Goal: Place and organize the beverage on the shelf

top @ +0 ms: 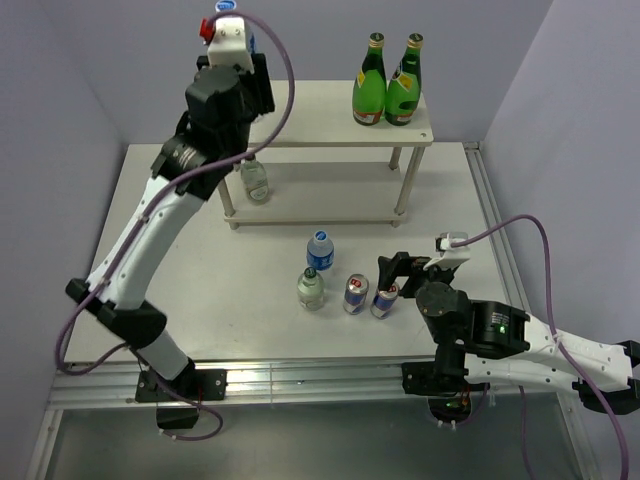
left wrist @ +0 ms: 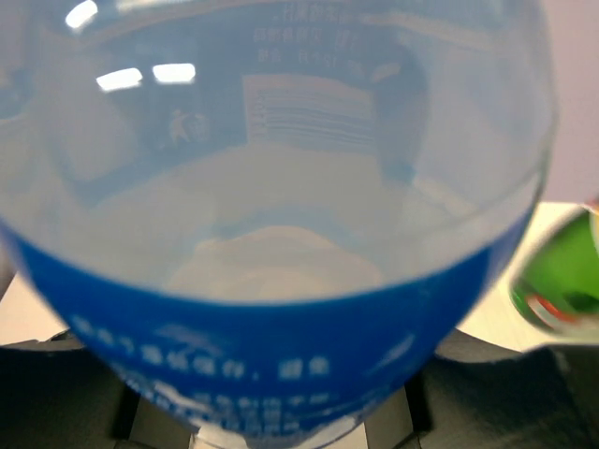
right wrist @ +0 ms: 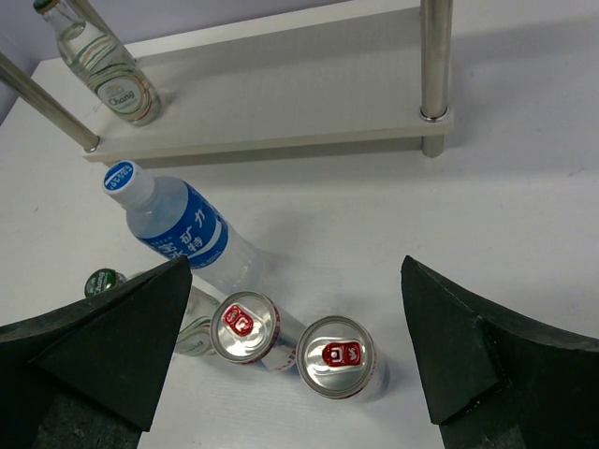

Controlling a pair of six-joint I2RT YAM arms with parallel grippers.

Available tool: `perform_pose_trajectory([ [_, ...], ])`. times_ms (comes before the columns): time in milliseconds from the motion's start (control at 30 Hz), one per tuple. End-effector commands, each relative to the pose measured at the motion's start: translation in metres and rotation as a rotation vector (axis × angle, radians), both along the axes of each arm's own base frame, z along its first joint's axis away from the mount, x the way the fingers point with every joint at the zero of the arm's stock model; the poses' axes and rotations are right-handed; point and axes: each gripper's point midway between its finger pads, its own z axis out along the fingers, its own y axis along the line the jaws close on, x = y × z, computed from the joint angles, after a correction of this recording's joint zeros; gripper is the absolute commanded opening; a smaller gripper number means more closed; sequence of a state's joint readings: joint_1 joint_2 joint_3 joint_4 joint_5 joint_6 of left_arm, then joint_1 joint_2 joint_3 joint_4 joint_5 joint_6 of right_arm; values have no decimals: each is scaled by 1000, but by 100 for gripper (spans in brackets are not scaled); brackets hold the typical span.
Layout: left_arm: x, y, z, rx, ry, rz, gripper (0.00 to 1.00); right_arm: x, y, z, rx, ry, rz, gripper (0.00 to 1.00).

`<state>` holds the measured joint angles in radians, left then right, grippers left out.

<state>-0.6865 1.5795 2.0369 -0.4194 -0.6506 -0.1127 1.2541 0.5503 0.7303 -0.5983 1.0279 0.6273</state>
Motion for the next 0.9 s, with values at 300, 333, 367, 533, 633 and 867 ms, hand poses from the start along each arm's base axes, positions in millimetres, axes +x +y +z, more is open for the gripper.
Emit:
perform_pose_trajectory([
  [300,99,37,1,-27,-40,6,0,1,1,3,34,-24,-6,100],
  [333,106,38,-6,-25,-26,14,0,1,1,2,31,-23,-6,100],
  [367,107,39,-7,-28,-27,18,0,1,1,2,32,-24,-7,100],
  [533,112,47,-19,-24,-14,40,0,1,0,4,41,-30,-5,100],
  [633,113,52,-26,-30,-5,50,0,1,0,5,44,-32,-6,100],
  [867,103,56,-42,-49,11,60,37,0,-1,5,44,-27,-8,100],
])
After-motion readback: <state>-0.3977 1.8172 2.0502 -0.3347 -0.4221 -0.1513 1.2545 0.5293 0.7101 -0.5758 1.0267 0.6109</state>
